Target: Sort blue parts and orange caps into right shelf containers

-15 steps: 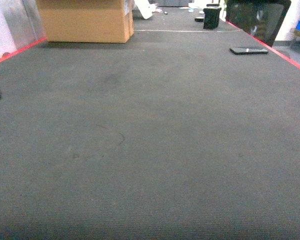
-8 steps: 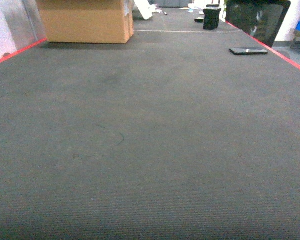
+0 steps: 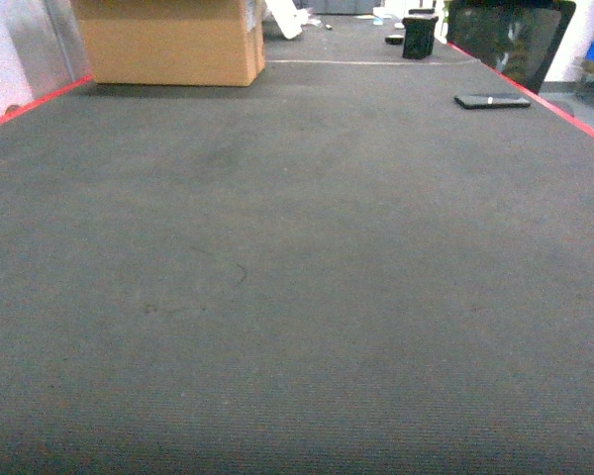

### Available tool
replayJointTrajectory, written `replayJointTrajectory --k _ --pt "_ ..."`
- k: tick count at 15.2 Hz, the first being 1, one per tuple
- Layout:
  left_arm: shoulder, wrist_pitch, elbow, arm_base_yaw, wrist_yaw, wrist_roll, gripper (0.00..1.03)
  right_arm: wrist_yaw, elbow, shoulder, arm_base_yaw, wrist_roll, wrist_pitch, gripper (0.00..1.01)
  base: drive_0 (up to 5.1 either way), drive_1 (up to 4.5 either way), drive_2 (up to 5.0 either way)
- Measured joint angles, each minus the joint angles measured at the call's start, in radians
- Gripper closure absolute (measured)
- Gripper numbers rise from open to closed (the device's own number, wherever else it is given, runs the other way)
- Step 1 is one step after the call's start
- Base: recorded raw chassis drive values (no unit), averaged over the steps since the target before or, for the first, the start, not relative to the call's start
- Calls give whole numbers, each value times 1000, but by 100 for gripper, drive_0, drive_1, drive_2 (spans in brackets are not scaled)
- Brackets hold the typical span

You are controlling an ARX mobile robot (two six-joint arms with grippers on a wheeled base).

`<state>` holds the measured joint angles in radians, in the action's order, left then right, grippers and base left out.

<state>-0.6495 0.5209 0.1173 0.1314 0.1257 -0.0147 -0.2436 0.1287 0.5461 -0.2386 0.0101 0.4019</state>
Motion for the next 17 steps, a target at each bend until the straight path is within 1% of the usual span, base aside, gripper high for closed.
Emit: replayJointTrajectory --k 1,2,3,4,5,6,7,8,11,16,17 --pt "57 -35 -33 -33 -24 8 61 55 -31 -62 54 -1 -29 57 0 0 0" --pt "101 -56 -44 -100 -100 9 61 79 -42 -95 78 -2 -43 57 0 0 0" --pt "131 -74 -51 -134 -112 9 61 100 -53 -125 97 -2 -58 57 0 0 0" --pt "159 -94 -60 -135 -117 11 61 114 -64 -147 114 -3 -76 57 0 0 0" --pt "183 -112 -68 -132 -126 11 61 143 -72 -169 137 -3 -95 57 0 0 0" --pt "212 -138 -77 -129 -126 11 61 230 -82 -201 220 -3 -117 57 0 0 0" --pt "237 -158 -82 -130 -123 11 61 229 -85 -223 247 -3 -125 57 0 0 0" --pt "249 -113 -107 -130 -126 11 61 243 -90 -243 244 -3 -141 57 0 0 0" --pt "326 -205 -106 -130 -125 11 61 244 -116 -293 239 -3 -151 57 0 0 0" --pt "433 -304 -106 -130 -126 11 61 244 -116 -381 239 -3 -244 57 0 0 0" --pt "447 -320 -106 -130 -126 11 61 247 -116 -470 239 -3 -382 57 0 0 0"
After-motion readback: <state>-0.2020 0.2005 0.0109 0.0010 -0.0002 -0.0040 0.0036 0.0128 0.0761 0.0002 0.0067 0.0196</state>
